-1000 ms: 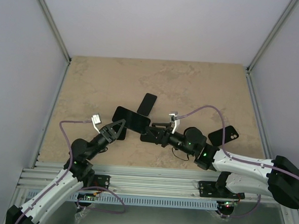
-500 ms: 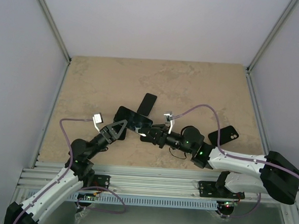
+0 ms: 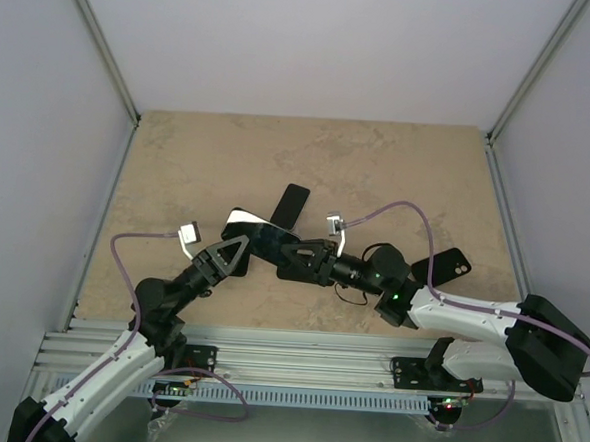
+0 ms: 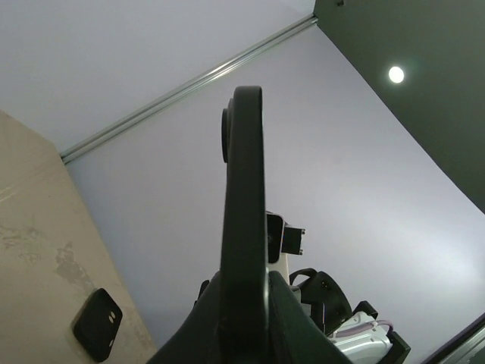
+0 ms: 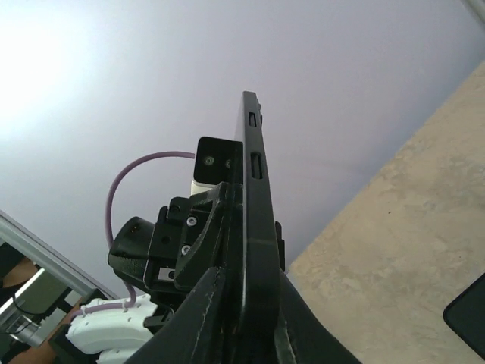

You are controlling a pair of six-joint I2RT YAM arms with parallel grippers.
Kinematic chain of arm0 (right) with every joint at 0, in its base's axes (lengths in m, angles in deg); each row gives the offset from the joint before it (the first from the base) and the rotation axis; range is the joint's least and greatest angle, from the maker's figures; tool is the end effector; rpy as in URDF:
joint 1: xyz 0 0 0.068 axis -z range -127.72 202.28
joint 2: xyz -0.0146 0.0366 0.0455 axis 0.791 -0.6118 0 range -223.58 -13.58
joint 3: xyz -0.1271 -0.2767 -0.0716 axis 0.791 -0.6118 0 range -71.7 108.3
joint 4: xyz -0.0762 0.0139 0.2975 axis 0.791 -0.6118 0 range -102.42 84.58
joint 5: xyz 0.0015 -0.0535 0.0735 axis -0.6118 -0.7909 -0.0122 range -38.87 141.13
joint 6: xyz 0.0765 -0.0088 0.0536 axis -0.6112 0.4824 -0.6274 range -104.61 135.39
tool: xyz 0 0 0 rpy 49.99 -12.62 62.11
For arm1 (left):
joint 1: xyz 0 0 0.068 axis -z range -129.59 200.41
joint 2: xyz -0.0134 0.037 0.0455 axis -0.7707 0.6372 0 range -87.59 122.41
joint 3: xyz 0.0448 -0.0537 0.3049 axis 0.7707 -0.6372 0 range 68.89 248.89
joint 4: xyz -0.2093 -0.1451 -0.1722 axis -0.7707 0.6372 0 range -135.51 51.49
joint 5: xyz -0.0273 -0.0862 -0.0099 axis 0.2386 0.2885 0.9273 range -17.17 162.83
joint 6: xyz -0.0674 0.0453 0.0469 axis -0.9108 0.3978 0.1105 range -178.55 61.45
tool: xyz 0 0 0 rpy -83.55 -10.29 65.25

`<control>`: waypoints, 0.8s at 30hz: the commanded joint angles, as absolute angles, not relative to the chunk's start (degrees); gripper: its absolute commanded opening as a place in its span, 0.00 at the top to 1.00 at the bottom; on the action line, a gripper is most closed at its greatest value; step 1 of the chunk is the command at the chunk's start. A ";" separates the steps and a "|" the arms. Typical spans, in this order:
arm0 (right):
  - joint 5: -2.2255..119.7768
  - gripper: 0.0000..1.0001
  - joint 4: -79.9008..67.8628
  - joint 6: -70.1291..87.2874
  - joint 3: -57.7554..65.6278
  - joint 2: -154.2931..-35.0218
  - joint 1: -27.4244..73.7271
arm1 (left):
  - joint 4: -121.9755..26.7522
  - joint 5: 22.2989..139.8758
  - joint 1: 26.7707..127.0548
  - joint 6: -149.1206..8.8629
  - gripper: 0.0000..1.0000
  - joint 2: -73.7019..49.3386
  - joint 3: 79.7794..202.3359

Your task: Put the phone into the phone case

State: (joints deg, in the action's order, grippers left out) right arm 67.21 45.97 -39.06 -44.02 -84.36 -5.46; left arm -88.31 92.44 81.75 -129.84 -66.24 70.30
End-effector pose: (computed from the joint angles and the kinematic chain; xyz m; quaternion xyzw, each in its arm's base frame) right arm 0.1556 0.2904 0.2673 -0.1243 0.6445 0.6726 0.3418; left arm 0.1337 -0.1145 0.2407 -0.0528 0.5605 -0.6998 0.4397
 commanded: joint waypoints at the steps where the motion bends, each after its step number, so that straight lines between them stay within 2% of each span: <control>1: 70.53 0.97 49.57 -36.68 -42.65 -85.64 -4.59 | -91.21 93.44 81.75 -129.62 1.00 -65.97 69.93; 5: 72.38 0.99 49.01 -36.11 -43.15 -84.92 -3.14 | -87.31 92.85 81.67 -127.82 0.93 -66.36 70.48; 11: 74.18 0.99 44.00 -33.94 -43.72 -82.19 -0.38 | -80.11 90.52 81.67 -124.25 0.75 -66.61 71.19; 16: 73.79 1.00 35.42 -32.04 -43.92 -77.81 2.88 | -72.90 88.52 81.68 -120.66 0.57 -66.25 73.07; 24: 77.63 0.99 15.14 -28.18 -42.09 -72.54 11.18 | -61.22 85.84 81.63 -116.19 0.34 -63.83 77.49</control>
